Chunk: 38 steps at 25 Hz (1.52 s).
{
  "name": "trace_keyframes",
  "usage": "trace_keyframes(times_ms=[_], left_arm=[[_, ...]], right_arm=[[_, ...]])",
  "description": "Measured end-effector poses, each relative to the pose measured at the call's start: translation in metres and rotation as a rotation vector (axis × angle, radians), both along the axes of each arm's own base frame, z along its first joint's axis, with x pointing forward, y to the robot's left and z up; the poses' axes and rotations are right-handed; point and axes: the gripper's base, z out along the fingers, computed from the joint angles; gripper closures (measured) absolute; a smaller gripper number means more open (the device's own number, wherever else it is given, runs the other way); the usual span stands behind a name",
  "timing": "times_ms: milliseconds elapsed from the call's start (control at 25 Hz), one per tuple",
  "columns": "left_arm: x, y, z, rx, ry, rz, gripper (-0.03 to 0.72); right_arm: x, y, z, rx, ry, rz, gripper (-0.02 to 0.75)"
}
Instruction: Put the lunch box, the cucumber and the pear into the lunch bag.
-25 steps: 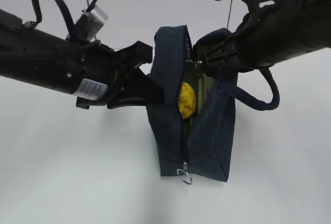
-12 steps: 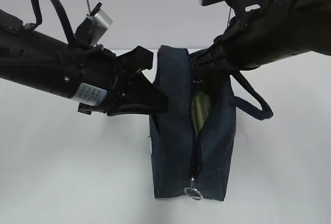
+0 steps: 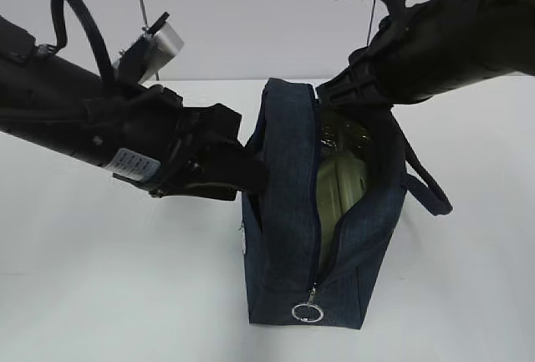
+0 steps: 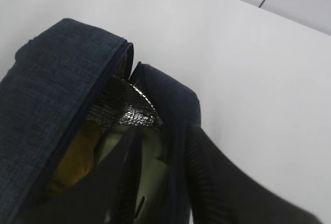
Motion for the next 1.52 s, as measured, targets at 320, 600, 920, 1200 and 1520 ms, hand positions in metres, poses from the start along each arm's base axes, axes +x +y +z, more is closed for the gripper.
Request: trace_keyframes(times_ms=[320, 600, 920, 1200, 1520], left_arm=[[-0.021, 0.013, 0.035, 0.007, -0.134, -0.066, 0.400], [-0.040, 0.025, 0.054, 0.056, -0.226, -0.147, 0.400], [-0.055, 0.034, 0.043, 0.084, -0.204, -0.162, 0.400], [-0.068, 0.045, 0.036, 0.086, -0.230, -0.124, 0.400], [-0.078, 0.052, 0.054, 0.053, -0.322, -0.105, 0.400]], right_arm=[[-0.020, -0.020, 0.032, -0.020, -0.054, -0.044, 0.498], [-0.053, -0.043, 0.069, -0.029, -0.107, -0.017, 0.496], [-0.102, -0.068, 0.098, -0.020, -0.091, 0.072, 0.495], [-0.138, -0.084, 0.105, 0.016, -0.071, 0.139, 0.495], [-0.181, -0.102, 0.057, 0.103, -0.020, 0.190, 0.495]])
